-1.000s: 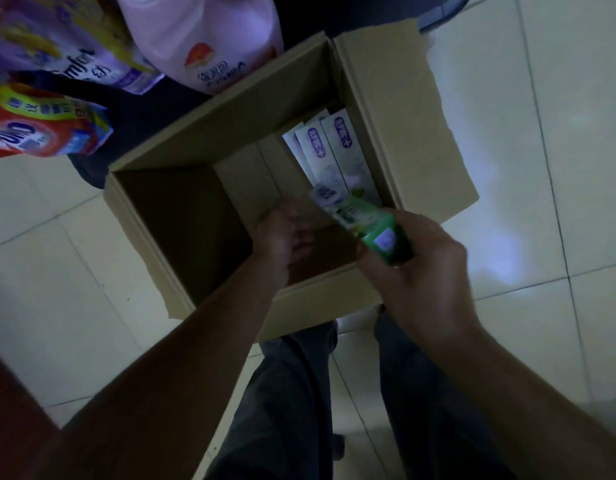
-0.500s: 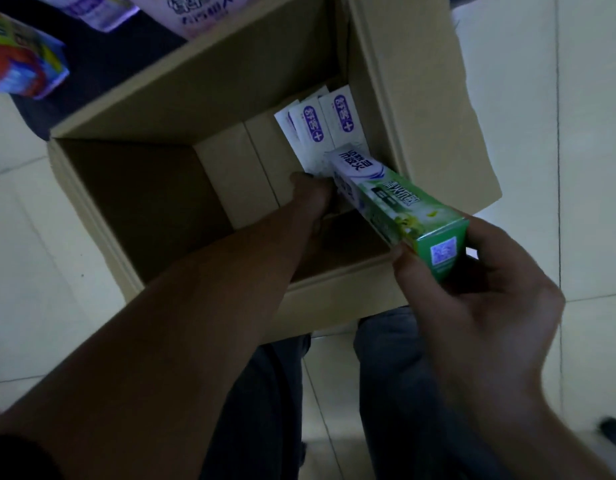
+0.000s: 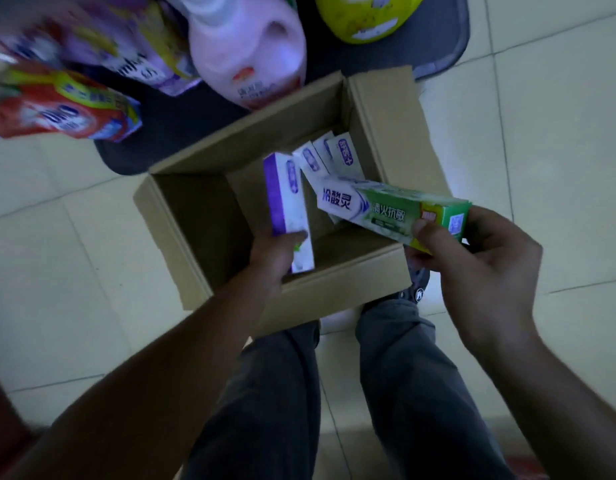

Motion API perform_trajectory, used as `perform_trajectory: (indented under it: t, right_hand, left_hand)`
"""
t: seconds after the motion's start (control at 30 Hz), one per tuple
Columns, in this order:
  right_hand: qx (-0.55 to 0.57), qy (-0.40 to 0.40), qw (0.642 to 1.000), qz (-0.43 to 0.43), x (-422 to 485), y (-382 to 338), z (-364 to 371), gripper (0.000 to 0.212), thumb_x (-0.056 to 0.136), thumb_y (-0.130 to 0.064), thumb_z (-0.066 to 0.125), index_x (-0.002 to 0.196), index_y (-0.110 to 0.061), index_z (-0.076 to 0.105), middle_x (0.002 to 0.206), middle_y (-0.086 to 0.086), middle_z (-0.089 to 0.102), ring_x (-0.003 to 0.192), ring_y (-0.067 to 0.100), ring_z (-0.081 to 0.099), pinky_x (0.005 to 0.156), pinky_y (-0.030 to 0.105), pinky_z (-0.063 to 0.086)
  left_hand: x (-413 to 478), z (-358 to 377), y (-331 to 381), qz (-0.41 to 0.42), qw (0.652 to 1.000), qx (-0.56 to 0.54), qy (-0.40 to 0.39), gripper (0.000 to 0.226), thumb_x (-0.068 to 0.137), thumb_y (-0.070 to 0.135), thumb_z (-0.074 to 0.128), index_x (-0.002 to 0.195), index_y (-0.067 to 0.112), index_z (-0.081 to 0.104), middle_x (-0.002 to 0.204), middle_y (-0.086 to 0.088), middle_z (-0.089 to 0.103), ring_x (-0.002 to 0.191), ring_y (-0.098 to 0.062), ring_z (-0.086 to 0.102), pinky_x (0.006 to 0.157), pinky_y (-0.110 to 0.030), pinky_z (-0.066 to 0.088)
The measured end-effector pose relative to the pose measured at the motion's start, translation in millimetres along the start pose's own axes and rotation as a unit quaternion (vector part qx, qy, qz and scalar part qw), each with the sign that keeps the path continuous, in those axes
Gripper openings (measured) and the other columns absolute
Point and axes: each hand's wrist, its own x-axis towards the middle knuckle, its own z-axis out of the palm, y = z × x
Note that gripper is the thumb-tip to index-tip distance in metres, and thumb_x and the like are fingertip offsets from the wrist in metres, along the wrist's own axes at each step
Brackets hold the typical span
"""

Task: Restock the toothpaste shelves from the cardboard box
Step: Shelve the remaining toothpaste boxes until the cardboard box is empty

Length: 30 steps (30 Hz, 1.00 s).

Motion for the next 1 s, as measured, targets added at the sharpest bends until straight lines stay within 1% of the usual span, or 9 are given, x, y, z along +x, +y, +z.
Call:
perform_trajectory:
  t: [0.1,0.27,0.43,0.47,0.53,0.67,0.8,0.93,1.0]
  right_hand:
    - [0.000,-0.006,1.000,-0.008,-19,-47,-12,0.013,0.083,-0.014,0.074,0.095,-0.011,0.075,0.080,0.006,0.076,0.060,0.024,0.073,0.054,0.030,0.059]
    - [0.013,-0.042,0.997,-0.070,-67,-164,-39,0.012,0.088,0.000,0.070,0.084,-0.010,0.074,0.067,0.008,0.071,0.046,0.021,0.063,0.044,0.021,0.048]
    - [0.041,-0.114,0.985,-0.124,-114,-291,-55,0.015,0.085,0.003,0.070,0.075,-0.007,0.073,0.062,0.013,0.064,0.048,0.030,0.058,0.044,0.026,0.047]
    - [0.050,-0.129,0.981,-0.133,-127,-319,-57,0.007,0.082,-0.001,0.073,0.076,-0.003,0.072,0.063,0.021,0.061,0.048,0.033,0.058,0.044,0.027,0.047]
    - [0.062,-0.154,0.974,-0.157,-152,-365,-58,0.016,0.076,-0.011,0.073,0.077,0.003,0.067,0.069,0.035,0.054,0.048,0.039,0.058,0.044,0.030,0.049]
    - [0.099,-0.205,0.953,-0.199,-194,-433,-60,0.010,0.077,-0.007,0.077,0.078,-0.001,0.070,0.073,0.037,0.058,0.048,0.034,0.059,0.047,0.032,0.049]
    - [0.109,-0.240,0.934,-0.240,-235,-493,-53,0.031,0.064,-0.026,0.080,0.080,0.000,0.072,0.069,0.022,0.068,0.048,0.029,0.060,0.045,0.033,0.050]
    - [0.090,-0.272,0.917,-0.278,-273,-540,-45,0.030,0.064,-0.023,0.086,0.079,-0.002,0.071,0.075,0.014,0.071,0.058,0.028,0.067,0.052,0.035,0.056]
    - [0.098,-0.277,0.909,-0.295,-290,-562,-40,0.032,0.061,-0.023,0.088,0.077,-0.002,0.071,0.074,0.010,0.066,0.059,0.028,0.067,0.055,0.037,0.058]
  left_hand:
    - [-74,-60,15,0.014,1.000,0.012,0.000,0.063,0.066,0.012,0.080,0.126,0.009,0.063,0.118,-0.021,0.070,0.108,-0.039,0.068,0.095,-0.058,0.056]
    - [-207,-139,61,0.059,0.998,0.020,-0.020,0.057,0.048,0.015,0.077,0.104,0.006,0.071,0.101,-0.030,0.070,0.083,-0.037,0.068,0.069,-0.043,0.051]
    - [-333,-200,123,0.142,0.988,-0.042,-0.029,0.068,0.041,0.042,0.092,0.103,0.016,0.079,0.093,-0.007,0.080,0.078,-0.025,0.076,0.059,-0.032,0.056]
    - [-360,-212,138,0.169,0.983,-0.059,-0.038,0.066,0.043,0.042,0.092,0.102,0.018,0.080,0.095,-0.008,0.080,0.078,-0.025,0.077,0.059,-0.032,0.057]
    - [-407,-235,164,0.208,0.971,-0.098,-0.062,0.058,0.047,0.038,0.092,0.101,0.019,0.081,0.098,-0.014,0.079,0.079,-0.028,0.077,0.060,-0.035,0.058]
    - [-485,-273,198,0.285,0.942,-0.150,-0.095,0.057,0.051,0.035,0.091,0.105,0.022,0.080,0.111,-0.012,0.078,0.098,-0.031,0.076,0.075,-0.039,0.059]
    - [-548,-306,213,0.357,0.909,-0.197,-0.084,0.059,0.047,0.034,0.092,0.102,0.019,0.081,0.105,-0.012,0.078,0.093,-0.033,0.076,0.072,-0.038,0.060]
    - [-586,-334,222,0.403,0.879,-0.234,-0.098,0.052,0.056,0.004,0.091,0.106,0.013,0.080,0.109,-0.022,0.076,0.091,-0.040,0.075,0.068,-0.042,0.061]
    - [-602,-346,229,0.425,0.865,-0.243,-0.109,0.056,0.059,0.004,0.089,0.114,0.014,0.079,0.114,-0.020,0.075,0.099,-0.040,0.074,0.079,-0.048,0.058]
